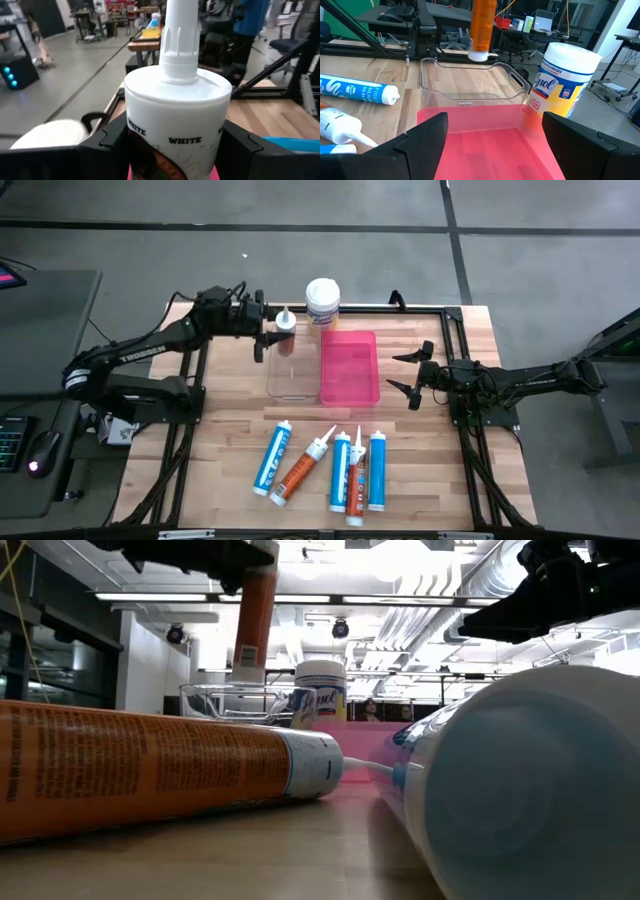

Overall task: Pick & place silicon tubes, Sealant and Lysol wipes
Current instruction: Put the left orange sealant into the transparent container

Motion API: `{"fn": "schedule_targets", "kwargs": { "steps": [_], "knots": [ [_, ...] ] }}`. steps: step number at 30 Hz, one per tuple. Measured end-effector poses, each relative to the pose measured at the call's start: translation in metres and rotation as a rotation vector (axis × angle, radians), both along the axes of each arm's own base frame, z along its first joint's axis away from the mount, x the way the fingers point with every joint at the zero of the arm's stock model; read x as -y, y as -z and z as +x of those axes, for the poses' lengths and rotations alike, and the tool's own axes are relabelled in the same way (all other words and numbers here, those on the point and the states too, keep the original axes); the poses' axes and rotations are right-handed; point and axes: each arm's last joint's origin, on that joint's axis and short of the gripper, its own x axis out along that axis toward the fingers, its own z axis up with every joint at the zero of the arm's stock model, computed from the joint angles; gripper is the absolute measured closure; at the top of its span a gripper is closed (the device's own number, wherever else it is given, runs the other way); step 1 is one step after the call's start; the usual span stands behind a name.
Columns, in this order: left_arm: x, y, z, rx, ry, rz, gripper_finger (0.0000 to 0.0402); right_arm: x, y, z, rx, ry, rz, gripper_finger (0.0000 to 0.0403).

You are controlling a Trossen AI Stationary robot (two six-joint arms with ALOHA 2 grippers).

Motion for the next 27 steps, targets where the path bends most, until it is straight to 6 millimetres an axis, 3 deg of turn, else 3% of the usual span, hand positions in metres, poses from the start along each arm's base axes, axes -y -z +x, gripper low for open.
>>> {"fn": "schedule_targets", "kwargs": {
  "steps": [5,11,19,27],
  "knots": [
    [-0.017,0.016,0.001,-0.019,-0.037,-0.020,0.0206,0.000,0.000,0.000,0.000,0.000,0.000,0.0082],
    [-0.031,0.043,-0.010,0.099,-0.108,-0.028,0.0206,0.000,0.000,0.000,0.000,-0.001,0.000,0.0082],
    [-0.036,0.069,-0.022,0.110,-0.136,-0.059,0.0206,0.000,0.000,0.000,0.000,0.000,0.000,0.0082],
    [-0.042,0.088,-0.015,0.156,-0.154,-0.087,0.0206,0.000,0.000,0.000,0.000,0.000,0.000,0.0082]
  ]
}}
